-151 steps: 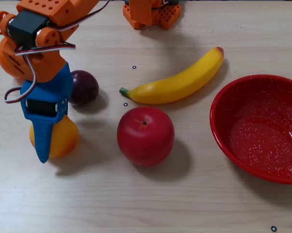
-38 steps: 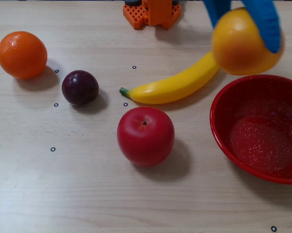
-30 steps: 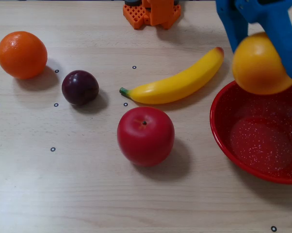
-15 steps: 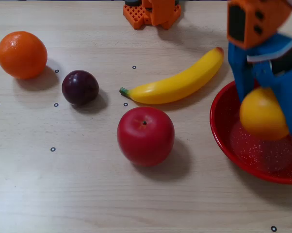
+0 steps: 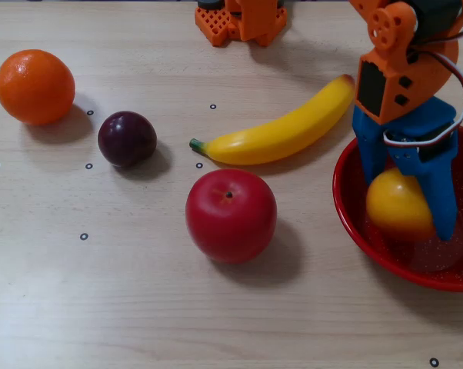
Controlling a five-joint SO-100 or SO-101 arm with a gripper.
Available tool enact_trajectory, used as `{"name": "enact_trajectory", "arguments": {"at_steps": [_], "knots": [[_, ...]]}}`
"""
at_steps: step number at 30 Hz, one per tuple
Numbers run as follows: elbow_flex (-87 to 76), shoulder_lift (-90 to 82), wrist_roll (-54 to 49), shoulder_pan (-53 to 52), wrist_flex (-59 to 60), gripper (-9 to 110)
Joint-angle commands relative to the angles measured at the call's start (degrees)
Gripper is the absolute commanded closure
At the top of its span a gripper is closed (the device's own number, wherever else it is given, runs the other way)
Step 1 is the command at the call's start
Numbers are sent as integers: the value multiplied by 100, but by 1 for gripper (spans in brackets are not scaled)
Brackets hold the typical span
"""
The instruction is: Put peach in the red bowl.
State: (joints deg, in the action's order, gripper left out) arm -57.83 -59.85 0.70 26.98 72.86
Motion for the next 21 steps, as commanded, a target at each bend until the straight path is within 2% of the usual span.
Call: {"name": "enact_trajectory", "arguments": {"at_steps": [1,5,15,21], "knots": [[642,-369,-237,334,9,65],[650,-545,-167,396,-132,61],[571,-896,-114,360,-158,59],[580,-1433,-9,167,-272,72]]}}
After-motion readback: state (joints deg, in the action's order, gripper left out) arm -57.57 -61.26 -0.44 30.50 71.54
